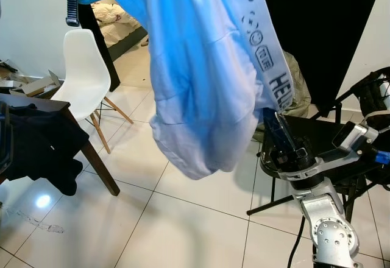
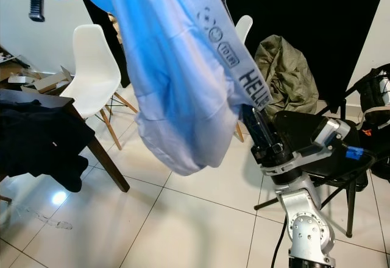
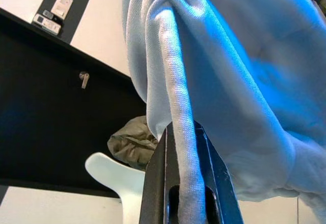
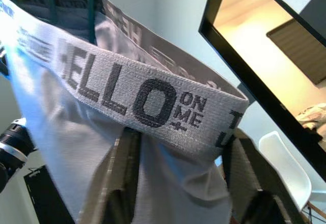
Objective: Hang hanger
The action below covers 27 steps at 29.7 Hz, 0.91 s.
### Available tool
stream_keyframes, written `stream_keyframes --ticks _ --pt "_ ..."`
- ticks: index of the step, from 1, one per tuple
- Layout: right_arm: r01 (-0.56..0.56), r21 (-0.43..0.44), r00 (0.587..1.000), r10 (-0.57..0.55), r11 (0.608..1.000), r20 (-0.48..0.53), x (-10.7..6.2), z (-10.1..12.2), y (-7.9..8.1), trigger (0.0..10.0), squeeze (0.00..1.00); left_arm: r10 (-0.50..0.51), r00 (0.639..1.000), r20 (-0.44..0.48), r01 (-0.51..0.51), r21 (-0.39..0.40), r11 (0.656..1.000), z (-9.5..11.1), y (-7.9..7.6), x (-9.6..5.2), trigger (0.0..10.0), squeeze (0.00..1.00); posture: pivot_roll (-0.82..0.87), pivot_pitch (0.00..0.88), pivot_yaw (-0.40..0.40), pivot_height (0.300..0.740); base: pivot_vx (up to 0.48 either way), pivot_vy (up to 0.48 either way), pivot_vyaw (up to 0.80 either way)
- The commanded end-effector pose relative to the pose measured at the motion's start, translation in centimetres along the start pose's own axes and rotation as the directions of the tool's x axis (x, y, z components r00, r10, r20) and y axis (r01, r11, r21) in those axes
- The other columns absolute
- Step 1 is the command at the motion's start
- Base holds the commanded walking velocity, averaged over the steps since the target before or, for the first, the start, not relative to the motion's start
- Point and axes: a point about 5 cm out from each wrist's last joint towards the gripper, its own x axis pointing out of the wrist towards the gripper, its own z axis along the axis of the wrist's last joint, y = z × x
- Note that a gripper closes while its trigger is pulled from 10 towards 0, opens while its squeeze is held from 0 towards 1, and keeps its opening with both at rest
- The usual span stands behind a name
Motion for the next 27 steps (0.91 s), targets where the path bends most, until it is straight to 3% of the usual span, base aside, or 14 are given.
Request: stream_keyframes --ticks 1,13,18,20,21,23,24,26,27 --pt "-0.023 0.005 1.000 0.023 1.000 0.021 0.3 0.2 0.4 0.0 0.00 -0.015 1.000 -0.005 0.015 -0.016 1.000 -0.3 -0.2 -0.5 0.0 0.00 0.00 0.034 0.125 0.740 0.000 0.000 0.00" --pt "-0.035 0.001 0.997 0.035 0.999 0.063 0.4 1.6 0.3 0.0 0.00 0.004 1.000 -0.024 -0.006 -0.072 0.997 -1.8 -1.0 -1.3 0.0 0.00 -0.01 0.033 0.119 0.740 0.000 0.000 0.00" --pt "-0.027 -0.045 0.998 0.030 0.999 0.059 0.6 2.4 0.0 0.0 0.00 0.003 0.999 -0.040 -0.008 -0.114 0.993 -3.1 -1.7 -1.6 0.0 0.00 -0.01 0.033 0.118 0.740 0.000 0.000 0.00" --pt "0.012 -0.170 0.999 -0.017 0.985 -0.028 0.5 3.2 -0.9 0.0 0.00 -0.006 0.999 -0.031 0.000 -0.214 0.977 -5.5 -3.6 -1.9 0.0 0.00 -0.01 0.036 0.121 0.740 0.000 0.000 0.00" --pt "0.012 -0.170 0.999 -0.017 0.985 -0.028 0.5 3.2 -0.9 0.0 0.00 -0.006 0.999 -0.031 0.000 -0.214 0.977 -5.5 -3.6 -1.9 0.0 0.00 -0.01 0.036 0.121 0.740 0.000 0.000 0.00" --pt "0.033 -0.304 0.987 -0.079 0.952 -0.140 0.5 3.5 -1.8 0.0 0.00 -0.031 0.999 0.005 0.031 -0.322 0.946 -7.7 -6.2 -1.8 0.0 0.00 -0.02 0.042 0.123 0.740 0.000 0.000 0.00" --pt "0.033 -0.304 0.987 -0.079 0.952 -0.140 0.5 3.5 -1.8 0.0 0.00 -0.031 0.999 0.005 0.031 -0.322 0.946 -7.7 -6.2 -1.8 0.0 0.00 -0.02 0.042 0.123 0.740 0.000 0.000 0.00" --pt "0.028 -0.405 0.965 -0.130 0.914 -0.226 0.5 3.8 -2.4 0.0 0.00 -0.067 0.994 0.081 0.095 -0.428 0.899 -9.5 -9.6 -1.3 0.0 0.00 -0.02 0.043 0.119 0.740 0.000 0.000 0.00" --pt "0.028 -0.405 0.965 -0.130 0.914 -0.226 0.5 3.8 -2.4 0.0 0.00 -0.067 0.994 0.081 0.095 -0.428 0.899 -9.5 -9.6 -1.3 0.0 0.00 -0.02 0.043 0.119 0.740 0.000 0.000 0.00"
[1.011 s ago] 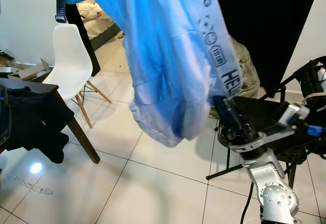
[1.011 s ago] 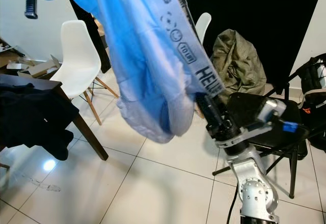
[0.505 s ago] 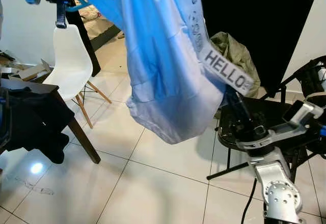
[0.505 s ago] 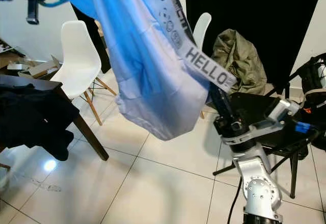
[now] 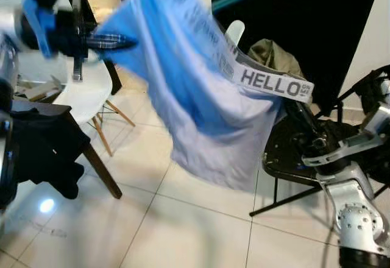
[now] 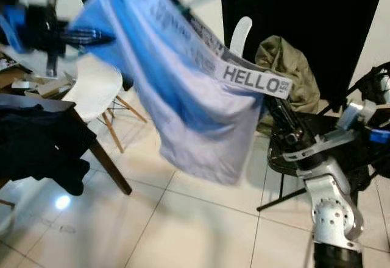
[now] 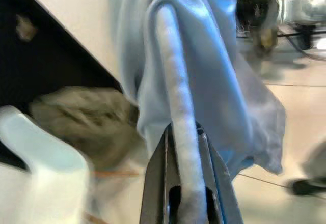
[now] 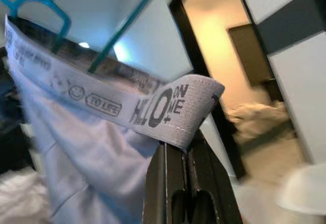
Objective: Hang hanger
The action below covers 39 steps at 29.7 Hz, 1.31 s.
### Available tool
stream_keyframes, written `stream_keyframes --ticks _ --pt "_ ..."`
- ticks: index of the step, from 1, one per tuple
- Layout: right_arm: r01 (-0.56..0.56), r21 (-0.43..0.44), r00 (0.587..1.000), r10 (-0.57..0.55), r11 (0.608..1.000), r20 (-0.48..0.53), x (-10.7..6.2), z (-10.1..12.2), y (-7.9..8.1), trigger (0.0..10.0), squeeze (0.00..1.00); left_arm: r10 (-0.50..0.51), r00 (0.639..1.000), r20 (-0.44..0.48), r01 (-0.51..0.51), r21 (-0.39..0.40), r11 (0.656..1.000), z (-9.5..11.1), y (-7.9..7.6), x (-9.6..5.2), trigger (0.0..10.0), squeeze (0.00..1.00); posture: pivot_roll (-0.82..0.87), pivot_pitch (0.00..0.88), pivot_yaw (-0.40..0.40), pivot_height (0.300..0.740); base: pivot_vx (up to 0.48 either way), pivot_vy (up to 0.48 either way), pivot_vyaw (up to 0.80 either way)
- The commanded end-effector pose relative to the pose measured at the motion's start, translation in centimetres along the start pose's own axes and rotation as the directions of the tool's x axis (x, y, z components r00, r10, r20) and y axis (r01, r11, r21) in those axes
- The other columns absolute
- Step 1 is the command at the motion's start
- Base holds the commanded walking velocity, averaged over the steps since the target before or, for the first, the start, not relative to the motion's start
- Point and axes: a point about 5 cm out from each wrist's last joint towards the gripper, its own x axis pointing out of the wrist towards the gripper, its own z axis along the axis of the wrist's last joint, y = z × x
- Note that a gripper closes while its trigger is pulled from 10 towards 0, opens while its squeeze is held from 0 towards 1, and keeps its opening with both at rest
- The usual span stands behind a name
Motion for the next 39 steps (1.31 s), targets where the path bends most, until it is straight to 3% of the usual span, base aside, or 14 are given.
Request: stream_keyframes --ticks 1,2,3,5,7,8,9,10,13,16,18,20,26,39 --pt "0.002 -0.070 0.997 -0.008 0.998 -0.082 0.2 -0.4 -0.5 0.0 0.00 -0.076 0.993 0.091 0.083 -0.069 0.994 -1.4 -2.2 0.8 0.0 0.00 -0.01 0.046 0.110 0.740 0.000 0.000 0.00" --pt "0.009 -0.108 0.993 -0.022 0.994 -0.114 0.0 -0.2 -0.9 0.0 0.00 -0.107 0.987 0.122 0.122 -0.127 0.984 -3.1 -3.9 1.4 0.0 0.00 -0.01 0.046 0.110 0.740 0.000 0.000 0.00" --pt "0.009 -0.108 0.993 -0.022 0.994 -0.114 0.0 -0.2 -0.9 0.0 0.00 -0.107 0.987 0.122 0.122 -0.127 0.984 -3.1 -3.9 1.4 0.0 0.00 -0.01 0.046 0.110 0.740 0.000 0.000 0.00" --pt "0.014 -0.246 0.969 -0.074 0.969 -0.238 -0.6 -0.1 -2.3 0.0 0.00 -0.078 0.973 0.216 0.131 -0.245 0.960 -6.0 -7.3 2.5 0.4 0.00 0.00 0.056 0.096 0.740 0.000 0.000 0.00" --pt "0.006 -0.294 0.956 -0.092 0.956 -0.280 -0.8 -0.2 -2.7 0.0 0.00 -0.059 0.970 0.237 0.125 -0.271 0.954 -6.6 -8.4 2.9 0.4 0.00 0.00 0.056 0.096 0.740 0.000 0.000 0.00" --pt "-0.007 -0.325 0.946 -0.099 0.946 -0.309 -0.9 -0.3 -2.9 0.0 0.00 -0.032 0.963 0.268 0.117 -0.305 0.945 -7.1 -9.7 3.5 6.5 0.00 0.01 0.056 0.088 0.740 0.000 0.000 0.00" --pt "-0.007 -0.325 0.946 -0.099 0.946 -0.309 -0.9 -0.3 -2.9 0.0 0.00 -0.032 0.963 0.268 0.117 -0.305 0.945 -7.1 -9.7 3.5 6.5 0.00 0.01 0.056 0.088 0.740 0.000 0.000 0.00" --pt "-0.031 -0.343 0.941 -0.089 0.939 -0.328 -0.6 -0.4 -2.9 0.0 0.00 -0.036 0.961 0.274 0.127 -0.322 0.938 -7.6 -11.3 4.2 10.0 0.00 0.01 0.061 0.080 0.740 0.000 0.000 0.00" --pt "-0.070 -0.352 0.937 -0.059 0.933 -0.344 0.0 -0.4 -2.9 0.0 0.00 -0.028 0.962 0.273 0.127 -0.350 0.928 -8.1 -13.2 4.7 10.0 0.00 0.01 0.055 0.071 0.740 0.000 0.000 0.00" --pt "-0.095 -0.354 0.935 -0.039 0.930 -0.352 0.3 -0.3 -2.8 0.0 0.00 -0.008 0.967 0.254 0.101 -0.356 0.929 -8.3 -13.4 4.3 10.0 0.00 0.02 0.058 0.067 0.740 0.000 0.000 0.00" --pt "-0.121 -0.352 0.932 -0.016 0.928 -0.362 0.5 -0.1 -2.8 0.0 0.00 0.025 0.973 0.228 0.058 -0.352 0.934 -8.4 -13.1 3.6 10.0 0.00 0.02 0.059 0.063 0.740 0.000 0.000 0.00" --pt "-0.198 -0.351 0.915 0.044 0.915 -0.402 0.4 0.7 -3.0 0.0 0.00 0.132 0.987 0.095 -0.096 -0.318 0.943 -8.4 -12.2 1.0 10.0 0.00 0.02 0.065 0.061 0.740 0.000 0.000 0.00" --pt "-0.238 -0.373 0.897 0.056 0.897 -0.438 -0.8 1.8 -3.5 0.0 0.00 0.228 0.974 -0.016 -0.221 -0.323 0.920 -9.2 -12.9 -0.9 10.0 0.00 0.02 0.074 0.063 0.740 0.000 0.000 0.00" --pt "-0.398 -0.321 0.812 0.167 0.859 -0.560 -2.3 4.0 -4.2 0.0 0.00 0.098 0.995 0.019 -0.077 -0.482 0.873 -9.8 -17.5 0.3 10.0 0.00 0.03 0.095 0.057 0.740 0.000 0.000 0.00"
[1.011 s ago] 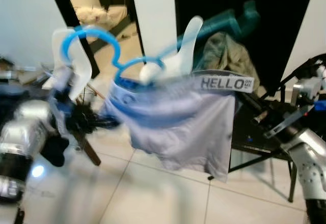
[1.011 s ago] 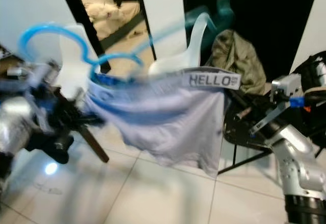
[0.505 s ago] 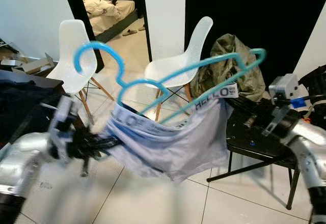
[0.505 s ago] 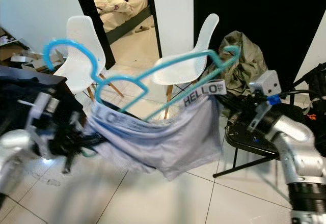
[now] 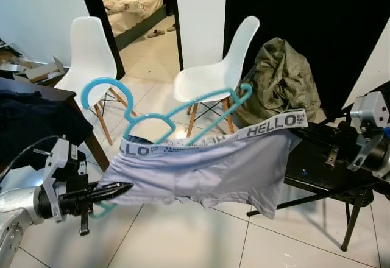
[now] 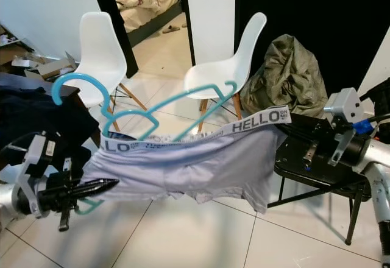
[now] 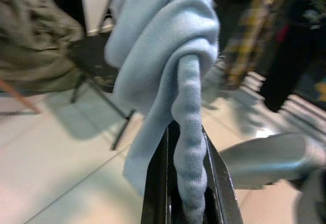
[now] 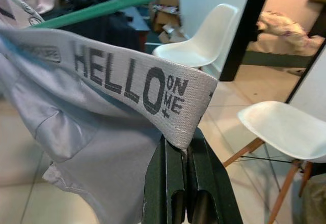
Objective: Hang hanger
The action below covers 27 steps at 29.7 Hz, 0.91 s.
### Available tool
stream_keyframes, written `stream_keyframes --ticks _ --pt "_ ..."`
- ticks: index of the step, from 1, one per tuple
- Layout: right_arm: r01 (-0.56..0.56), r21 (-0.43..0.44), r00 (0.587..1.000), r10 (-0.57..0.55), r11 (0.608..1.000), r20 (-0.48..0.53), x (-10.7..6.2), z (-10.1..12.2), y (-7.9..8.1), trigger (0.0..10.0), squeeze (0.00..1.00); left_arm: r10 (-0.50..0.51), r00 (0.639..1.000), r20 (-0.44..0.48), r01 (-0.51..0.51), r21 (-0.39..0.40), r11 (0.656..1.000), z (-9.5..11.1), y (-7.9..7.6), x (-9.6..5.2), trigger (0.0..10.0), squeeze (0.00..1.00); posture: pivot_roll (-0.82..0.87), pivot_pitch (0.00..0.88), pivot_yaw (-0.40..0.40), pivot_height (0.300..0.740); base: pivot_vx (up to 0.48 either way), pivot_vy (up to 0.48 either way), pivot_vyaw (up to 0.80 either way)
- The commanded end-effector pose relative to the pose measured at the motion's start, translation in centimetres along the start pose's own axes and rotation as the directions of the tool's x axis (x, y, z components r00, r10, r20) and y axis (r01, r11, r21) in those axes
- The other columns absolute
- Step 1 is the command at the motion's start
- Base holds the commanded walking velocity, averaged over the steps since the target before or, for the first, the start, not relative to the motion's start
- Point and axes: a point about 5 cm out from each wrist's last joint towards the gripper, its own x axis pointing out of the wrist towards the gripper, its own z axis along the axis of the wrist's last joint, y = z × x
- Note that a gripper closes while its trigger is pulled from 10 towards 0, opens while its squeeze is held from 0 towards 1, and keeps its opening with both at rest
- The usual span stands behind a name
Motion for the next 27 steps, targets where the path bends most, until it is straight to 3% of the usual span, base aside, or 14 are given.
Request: stream_keyframes --ticks 1,11,27 --pt "-0.031 -0.019 0.999 0.031 0.999 -0.015 0.1 0.1 -0.1 0.0 0.00 -0.044 0.999 -0.006 0.044 -0.019 0.999 0.0 -0.6 0.2 10.0 0.00 0.03 0.097 0.056 0.740 0.000 0.000 0.00" --pt "-0.056 -0.050 0.997 0.053 0.997 -0.060 -1.0 0.8 -1.2 0.0 0.00 -0.082 0.997 -0.004 0.082 -0.065 0.995 -0.3 -1.7 0.5 10.0 0.00 0.02 0.105 0.055 0.740 0.000 0.000 0.00" --pt "-0.101 -0.124 0.991 0.089 0.987 -0.103 -0.7 2.6 -3.1 0.0 0.00 -0.197 0.980 -0.027 0.191 -0.152 0.970 -0.9 -3.8 0.8 10.0 0.00 0.03 0.107 0.044 0.740 0.000 0.000 0.00"
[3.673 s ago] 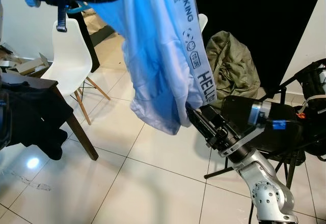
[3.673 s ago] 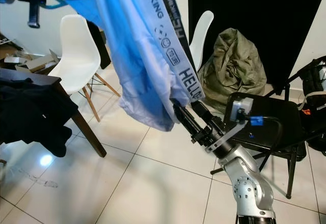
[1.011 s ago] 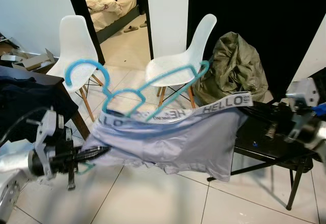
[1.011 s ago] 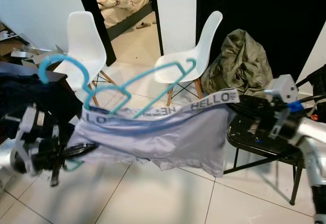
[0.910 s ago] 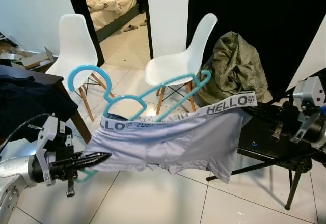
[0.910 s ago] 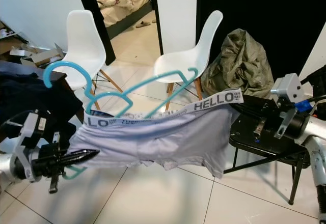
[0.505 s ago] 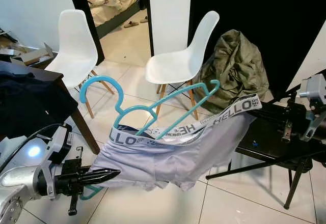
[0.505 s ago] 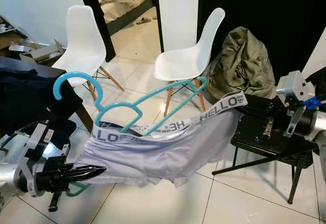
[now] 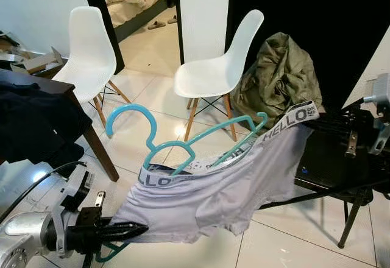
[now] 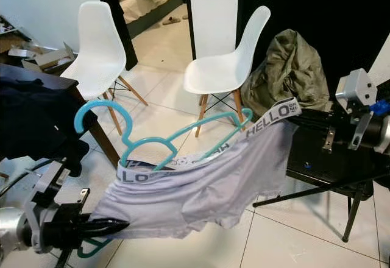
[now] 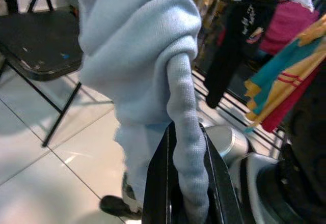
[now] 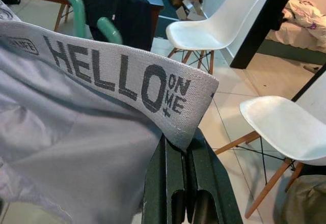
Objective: Hang hanger
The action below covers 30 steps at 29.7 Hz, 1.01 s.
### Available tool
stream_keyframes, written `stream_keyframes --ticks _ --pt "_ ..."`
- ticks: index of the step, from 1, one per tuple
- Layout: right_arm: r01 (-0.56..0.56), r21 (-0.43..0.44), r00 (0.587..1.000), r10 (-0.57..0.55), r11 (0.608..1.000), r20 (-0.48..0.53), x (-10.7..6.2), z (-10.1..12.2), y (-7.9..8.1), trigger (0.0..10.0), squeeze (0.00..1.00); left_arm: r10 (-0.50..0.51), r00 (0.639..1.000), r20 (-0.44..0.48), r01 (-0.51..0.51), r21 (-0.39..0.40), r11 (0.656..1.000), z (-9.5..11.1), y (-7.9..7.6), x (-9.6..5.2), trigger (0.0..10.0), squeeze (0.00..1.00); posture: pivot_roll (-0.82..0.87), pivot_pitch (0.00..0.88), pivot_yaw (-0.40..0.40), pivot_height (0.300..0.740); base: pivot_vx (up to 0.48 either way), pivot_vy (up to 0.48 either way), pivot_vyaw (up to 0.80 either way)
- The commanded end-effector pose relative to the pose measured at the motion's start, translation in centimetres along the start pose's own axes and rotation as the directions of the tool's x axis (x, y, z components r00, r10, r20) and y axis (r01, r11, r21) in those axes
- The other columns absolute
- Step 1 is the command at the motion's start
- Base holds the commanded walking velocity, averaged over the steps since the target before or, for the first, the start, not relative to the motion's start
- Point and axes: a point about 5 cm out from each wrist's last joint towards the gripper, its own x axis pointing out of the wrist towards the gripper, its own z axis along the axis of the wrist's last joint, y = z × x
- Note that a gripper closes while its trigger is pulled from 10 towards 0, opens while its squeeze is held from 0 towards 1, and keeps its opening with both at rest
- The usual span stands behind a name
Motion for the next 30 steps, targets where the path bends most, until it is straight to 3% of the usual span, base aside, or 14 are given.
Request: stream_keyframes --ticks 1,12,16,30 --pt "-0.018 -0.013 1.000 0.018 1.000 -0.016 0.0 0.0 0.0 0.0 0.00 -0.025 0.999 -0.021 0.025 -0.002 1.000 0.2 -0.3 -0.1 10.0 0.00 0.03 0.107 0.044 0.740 0.000 0.000 0.00" --pt "-0.035 -0.046 0.999 0.035 0.998 0.000 0.3 0.9 -0.6 0.0 0.00 -0.070 0.997 -0.039 0.069 -0.025 0.997 0.0 -0.8 0.0 10.0 0.00 0.03 0.100 0.047 0.740 0.000 0.000 0.00" --pt "-0.111 -0.064 0.994 0.111 0.992 -0.008 1.6 0.9 -0.1 0.0 0.00 -0.108 0.993 -0.056 0.107 -0.028 0.994 -0.1 -1.0 0.3 10.0 0.00 0.02 0.094 0.047 0.740 0.000 0.000 0.00" --pt "-0.222 -0.107 0.975 0.220 0.969 -0.029 3.2 1.6 0.5 0.0 0.00 -0.133 0.988 -0.076 0.131 -0.029 0.991 -0.2 -0.9 0.5 9.8 0.00 0.02 0.092 0.042 0.740 0.000 0.000 0.00"
